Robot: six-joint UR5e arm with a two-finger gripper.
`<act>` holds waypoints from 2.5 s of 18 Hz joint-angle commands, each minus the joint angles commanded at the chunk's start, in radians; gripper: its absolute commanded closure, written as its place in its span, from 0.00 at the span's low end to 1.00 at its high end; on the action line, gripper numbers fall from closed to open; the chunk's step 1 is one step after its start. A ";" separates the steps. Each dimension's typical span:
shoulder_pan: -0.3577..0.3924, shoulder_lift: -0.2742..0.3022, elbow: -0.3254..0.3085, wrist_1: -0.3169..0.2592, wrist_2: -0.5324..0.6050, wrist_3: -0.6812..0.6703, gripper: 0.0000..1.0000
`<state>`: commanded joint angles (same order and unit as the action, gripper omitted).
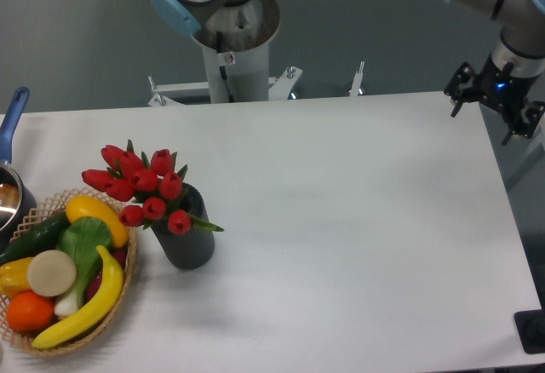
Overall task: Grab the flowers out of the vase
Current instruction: 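Move the open gripper toward the red tulips in the black vase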
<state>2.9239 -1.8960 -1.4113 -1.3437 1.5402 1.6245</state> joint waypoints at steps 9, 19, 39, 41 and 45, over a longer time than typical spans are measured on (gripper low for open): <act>-0.150 0.017 0.002 0.044 -0.158 -0.046 0.00; -0.218 0.138 -0.323 0.208 -0.529 -0.141 0.00; -0.377 0.177 -0.520 0.222 -1.018 -0.261 0.00; -0.382 0.150 -0.525 0.270 -1.051 -0.261 0.00; -0.414 0.106 -0.532 0.359 -1.060 -0.262 0.00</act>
<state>2.5096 -1.7901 -1.9436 -0.9849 0.4802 1.3622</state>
